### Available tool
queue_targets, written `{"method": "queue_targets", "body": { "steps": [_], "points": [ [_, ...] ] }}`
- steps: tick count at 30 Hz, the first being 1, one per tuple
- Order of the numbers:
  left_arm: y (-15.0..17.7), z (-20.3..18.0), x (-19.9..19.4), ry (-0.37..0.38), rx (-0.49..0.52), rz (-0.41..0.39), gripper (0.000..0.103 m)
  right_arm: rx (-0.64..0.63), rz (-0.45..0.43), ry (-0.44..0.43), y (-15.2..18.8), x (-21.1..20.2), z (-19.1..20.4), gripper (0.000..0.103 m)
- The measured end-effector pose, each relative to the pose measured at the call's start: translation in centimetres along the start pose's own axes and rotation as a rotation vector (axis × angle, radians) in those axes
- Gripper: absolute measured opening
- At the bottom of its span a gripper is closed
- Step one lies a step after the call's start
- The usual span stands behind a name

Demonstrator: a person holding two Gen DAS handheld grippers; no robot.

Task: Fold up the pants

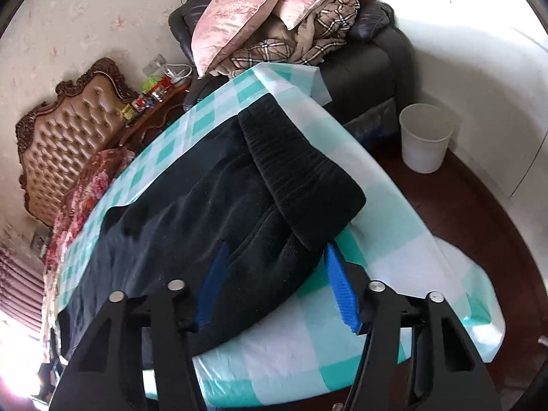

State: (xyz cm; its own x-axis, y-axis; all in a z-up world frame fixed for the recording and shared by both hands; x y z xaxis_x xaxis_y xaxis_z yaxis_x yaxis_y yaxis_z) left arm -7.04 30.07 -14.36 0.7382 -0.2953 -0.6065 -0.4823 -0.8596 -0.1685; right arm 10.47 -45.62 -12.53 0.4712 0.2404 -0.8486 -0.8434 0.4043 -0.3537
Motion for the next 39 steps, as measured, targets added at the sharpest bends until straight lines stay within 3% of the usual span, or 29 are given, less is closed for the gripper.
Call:
{"method": "queue_targets", "body": {
  "steps": [3, 5, 6, 7, 8, 9, 14, 17, 18, 20, 23, 25, 26, 28, 29, 33, 35, 39],
  "points": [
    [-0.9, -0.2, 0.3, -0.01, -0.011, 0.008, 0.049, -0.002, -0.006, 0.022, -0.1, -0.4, 0.1, 0.043],
    [-1.6, 0.1, 0.9, -0.015, -0.032, 0.023, 0.043, -0.015, -0.006, 0.034, -0.3, -0.4, 0.1, 0.039],
    [-2.1, 0.3, 1.3, -0.027, -0.037, 0.034, 0.039, -0.024, -0.004, 0.047, -0.7, -0.3, 0.0, 0.032],
    [-2.3, 0.5, 1.8, -0.056, -0.033, 0.047, 0.023, -0.034, -0.003, 0.073, -0.9, -0.2, 0.0, 0.022],
    [-2.6, 0.6, 2.3, -0.071, -0.038, 0.054, 0.009, -0.036, -0.001, 0.085, -1.1, -0.1, -0.1, 0.02],
    [-2.4, 0.5, 2.3, -0.073, -0.044, 0.055, 0.005, -0.035, 0.001, 0.08, -1.3, -0.3, -0.1, 0.018],
    [-0.8, -0.7, -0.6, -0.075, -0.019, 0.001, 0.005, -0.081, -0.053, 0.081, -1.3, -2.1, 0.9, 0.015],
    [-0.7, 1.1, 0.6, -0.112, -0.038, 0.033, 0.005, -0.088, -0.027, 0.138, -1.1, -0.5, 0.3, 0.015],
    [-0.6, 2.4, 1.3, -0.093, -0.095, 0.058, 0.005, -0.086, -0.007, 0.175, -0.9, 0.7, -0.1, 0.015],
    [-0.5, 2.7, 1.5, -0.086, -0.088, 0.056, 0.007, -0.102, 0.011, 0.219, -0.4, 1.8, -0.6, 0.015],
    [-0.6, 2.5, 1.1, -0.091, -0.07, 0.047, 0.021, -0.116, -0.01, 0.253, -0.1, 1.5, -1.0, 0.018],
    [-1.1, 2.2, 0.3, -0.119, -0.047, 0.014, 0.023, -0.091, -0.028, 0.271, -0.2, 0.4, -1.4, 0.035],
    [-1.3, 1.9, -0.2, -0.132, -0.029, -0.005, 0.025, -0.085, -0.046, 0.278, -0.2, -0.2, -1.4, 0.039],
    [-1.5, 1.3, -1.0, -0.157, 0.011, -0.043, 0.046, -0.083, -0.105, 0.34, -0.3, -2.0, -1.1, 0.047],
    [-1.5, 1.5, -0.9, -0.164, 0.008, -0.036, 0.051, -0.09, -0.143, 0.367, -0.4, -2.9, -0.9, 0.048],
    [-1.6, 1.3, 0.6, -0.109, 0.007, 0.028, 0.052, -0.093, -0.156, 0.288, -2.1, -3.2, -0.6, 0.054],
    [-1.7, 0.9, 1.3, -0.086, 0.017, 0.057, 0.059, -0.105, -0.147, 0.243, -2.9, -2.7, -0.6, 0.061],
    [-2.1, 0.9, 2.6, -0.078, 0.015, 0.073, 0.062, -0.124, -0.11, 0.186, -5.4, -0.2, -1.1, 0.075]
  ]
}}
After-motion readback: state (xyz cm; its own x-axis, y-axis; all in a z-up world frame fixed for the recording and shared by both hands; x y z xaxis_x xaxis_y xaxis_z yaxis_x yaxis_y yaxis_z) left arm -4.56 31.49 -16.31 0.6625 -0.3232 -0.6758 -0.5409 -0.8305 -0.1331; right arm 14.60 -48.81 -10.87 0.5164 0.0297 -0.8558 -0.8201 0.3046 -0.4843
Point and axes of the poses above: each gripper's, at about its wrist camera, not at the fingertips, and x roughly the way its jaws point, z to its left, y to its underside, the point moved 5 cm from there along x, roughly the way its jaws point, and after that the axes turned 13 degrees about z, right-handed, at the moved point
